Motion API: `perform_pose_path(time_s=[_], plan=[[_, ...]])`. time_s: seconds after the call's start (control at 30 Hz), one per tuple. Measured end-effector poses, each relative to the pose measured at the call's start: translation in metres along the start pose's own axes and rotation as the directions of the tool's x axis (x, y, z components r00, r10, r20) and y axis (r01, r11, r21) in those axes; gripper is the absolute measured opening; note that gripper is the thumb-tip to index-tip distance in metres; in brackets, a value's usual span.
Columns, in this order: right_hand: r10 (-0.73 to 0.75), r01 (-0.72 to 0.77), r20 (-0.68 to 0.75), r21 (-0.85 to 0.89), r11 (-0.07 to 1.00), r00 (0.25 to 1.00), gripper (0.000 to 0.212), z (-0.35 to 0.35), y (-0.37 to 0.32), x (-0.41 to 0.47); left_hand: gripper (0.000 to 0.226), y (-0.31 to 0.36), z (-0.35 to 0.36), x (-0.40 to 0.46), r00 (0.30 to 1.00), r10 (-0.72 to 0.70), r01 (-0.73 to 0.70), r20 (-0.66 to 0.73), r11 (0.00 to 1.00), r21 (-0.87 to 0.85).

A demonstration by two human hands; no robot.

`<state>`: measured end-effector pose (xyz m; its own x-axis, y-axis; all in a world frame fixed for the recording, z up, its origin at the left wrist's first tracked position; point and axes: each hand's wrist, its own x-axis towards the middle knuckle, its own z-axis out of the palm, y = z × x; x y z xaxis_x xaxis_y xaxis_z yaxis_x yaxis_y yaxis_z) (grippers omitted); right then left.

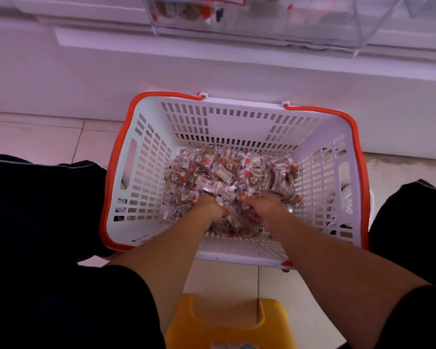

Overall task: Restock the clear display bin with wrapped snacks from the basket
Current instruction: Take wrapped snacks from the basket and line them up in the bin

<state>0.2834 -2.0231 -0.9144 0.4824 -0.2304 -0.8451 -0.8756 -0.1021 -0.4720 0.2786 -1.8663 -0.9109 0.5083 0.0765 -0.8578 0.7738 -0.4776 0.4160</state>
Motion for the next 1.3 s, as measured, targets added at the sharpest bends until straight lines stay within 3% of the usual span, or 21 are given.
perform_pose_path(time_s=[0.13,0.27,0.37,0.47,0.53,0.63,0.77,0.87,1.03,1.13,1.3], plan=[[-0.084,0.095,0.060,-0.204,0.974,0.995,0.027,-0.014,-0.011,-0.017,0.025,0.006,-0.012,-0.013,0.995,-0.020,0.038,0.097,0.983,-0.181],[-0.168,0.238,0.171,-0.602,0.762,0.971,0.021,-0.043,-0.038,-0.041,0.007,0.018,-0.032,-0.034,0.970,0.016,0.079,0.241,0.921,-0.382],[-0.113,0.299,0.303,-0.683,0.666,0.946,0.017,-0.068,-0.072,-0.066,0.019,0.043,-0.051,-0.053,0.952,0.119,-0.026,0.281,0.950,-0.312],[-0.135,0.409,0.401,-0.749,0.522,0.906,0.016,-0.085,-0.119,-0.100,0.020,0.081,-0.075,-0.083,0.938,0.236,-0.212,0.253,0.970,-0.120],[-0.153,0.474,0.470,-0.705,0.528,0.869,0.019,-0.091,-0.152,-0.130,0.019,0.108,-0.098,-0.111,0.912,0.316,-0.325,0.262,0.946,-0.010],[-0.148,0.540,0.629,-0.495,0.681,0.763,0.027,-0.105,-0.193,-0.188,0.031,0.146,-0.136,-0.164,0.857,0.430,-0.455,0.285,0.890,0.024],[-0.322,0.609,0.741,-0.145,0.780,0.589,0.035,-0.123,-0.223,-0.261,0.037,0.171,-0.181,-0.237,0.776,0.587,-0.569,0.231,0.809,-0.146],[-0.524,0.695,0.674,0.022,0.718,0.521,0.040,-0.125,-0.232,-0.290,0.059,0.172,-0.193,-0.265,0.763,0.624,-0.532,0.169,0.755,-0.384],[-0.721,0.804,0.553,0.144,0.576,0.417,0.046,-0.123,-0.258,-0.309,0.022,0.191,-0.190,-0.281,0.741,0.638,-0.378,0.209,0.654,-0.655],[-0.741,0.796,0.522,0.177,0.578,0.422,0.049,-0.128,-0.263,-0.308,0.028,0.197,-0.187,-0.280,0.724,0.653,-0.349,0.221,0.624,-0.700],[-0.742,0.860,0.507,0.003,0.510,0.439,0.029,-0.124,-0.263,-0.305,0.035,0.200,-0.184,-0.283,0.678,0.685,-0.372,0.268,0.633,-0.678]])
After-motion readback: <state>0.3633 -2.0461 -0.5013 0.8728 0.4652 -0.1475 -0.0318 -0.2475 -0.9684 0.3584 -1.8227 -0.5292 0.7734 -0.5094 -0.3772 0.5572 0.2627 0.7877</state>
